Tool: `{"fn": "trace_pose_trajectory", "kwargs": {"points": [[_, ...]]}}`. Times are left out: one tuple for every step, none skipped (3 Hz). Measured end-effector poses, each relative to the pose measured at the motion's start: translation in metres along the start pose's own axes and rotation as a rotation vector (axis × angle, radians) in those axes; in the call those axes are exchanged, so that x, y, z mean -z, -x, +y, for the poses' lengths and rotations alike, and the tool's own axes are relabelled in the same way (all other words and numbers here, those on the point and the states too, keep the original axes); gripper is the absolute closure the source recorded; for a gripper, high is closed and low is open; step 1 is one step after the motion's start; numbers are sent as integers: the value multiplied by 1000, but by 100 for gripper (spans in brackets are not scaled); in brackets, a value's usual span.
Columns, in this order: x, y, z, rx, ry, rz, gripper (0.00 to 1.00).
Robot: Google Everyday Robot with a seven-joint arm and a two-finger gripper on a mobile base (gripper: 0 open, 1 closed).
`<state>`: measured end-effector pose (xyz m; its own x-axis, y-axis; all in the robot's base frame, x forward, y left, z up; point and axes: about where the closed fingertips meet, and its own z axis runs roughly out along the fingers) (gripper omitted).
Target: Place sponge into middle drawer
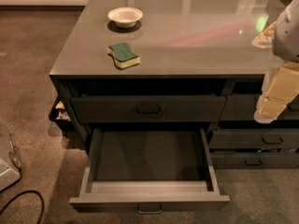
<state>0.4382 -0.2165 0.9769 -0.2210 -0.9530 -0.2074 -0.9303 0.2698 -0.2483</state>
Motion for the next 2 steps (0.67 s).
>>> {"fn": "trace_pose_trajectory", "kwargs": {"points": [[0, 0, 0, 0, 0, 0, 0], [0, 14, -20, -75, -5, -97, 0]]}}
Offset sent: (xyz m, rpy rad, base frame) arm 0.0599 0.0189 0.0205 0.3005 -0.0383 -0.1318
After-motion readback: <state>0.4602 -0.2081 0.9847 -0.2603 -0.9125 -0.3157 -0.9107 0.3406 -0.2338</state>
